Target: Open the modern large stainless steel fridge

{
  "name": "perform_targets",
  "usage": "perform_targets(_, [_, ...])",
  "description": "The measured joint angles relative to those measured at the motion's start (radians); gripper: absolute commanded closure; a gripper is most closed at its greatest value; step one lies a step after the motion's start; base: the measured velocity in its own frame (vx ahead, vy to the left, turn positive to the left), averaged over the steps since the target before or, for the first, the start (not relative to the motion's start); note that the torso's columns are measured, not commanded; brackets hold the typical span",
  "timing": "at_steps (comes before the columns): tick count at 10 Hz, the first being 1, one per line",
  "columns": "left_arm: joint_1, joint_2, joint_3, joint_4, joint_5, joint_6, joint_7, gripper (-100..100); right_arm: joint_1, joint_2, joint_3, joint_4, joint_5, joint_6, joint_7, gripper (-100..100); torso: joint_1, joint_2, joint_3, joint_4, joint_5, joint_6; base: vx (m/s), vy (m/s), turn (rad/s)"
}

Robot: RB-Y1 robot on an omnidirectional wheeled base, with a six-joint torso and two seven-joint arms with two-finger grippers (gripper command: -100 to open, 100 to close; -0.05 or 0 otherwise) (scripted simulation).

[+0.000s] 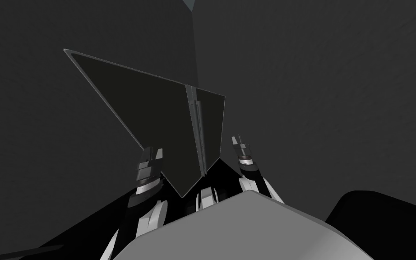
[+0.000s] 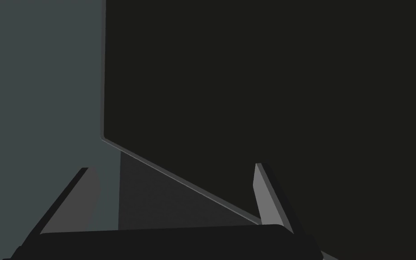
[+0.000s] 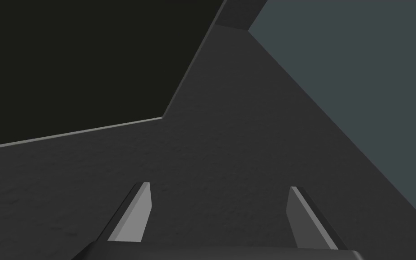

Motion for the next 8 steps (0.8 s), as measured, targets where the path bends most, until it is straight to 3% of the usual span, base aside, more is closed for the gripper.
perform_targets(4, [-0.044, 0.109, 0.002, 0.018, 0.018, 0.047, -0.007, -100, 0.000, 0.000, 0.000, 0.000, 0.000, 0.000, 0.000, 0, 0.000, 0.013, -0.025, 0.014, 0.000, 0.000, -0.015, -0.011, -0.044])
perform_targets(8, [-0.148, 0.216, 0.004, 0.059, 0.060, 0.151, -0.027, -100, 0.000, 0.000, 0.000, 0.000, 0.000, 0.000, 0.000, 0, -0.001, 0.013, -0.025, 0.014, 0.000, 0.000, -0.031, -0.020, -0.069])
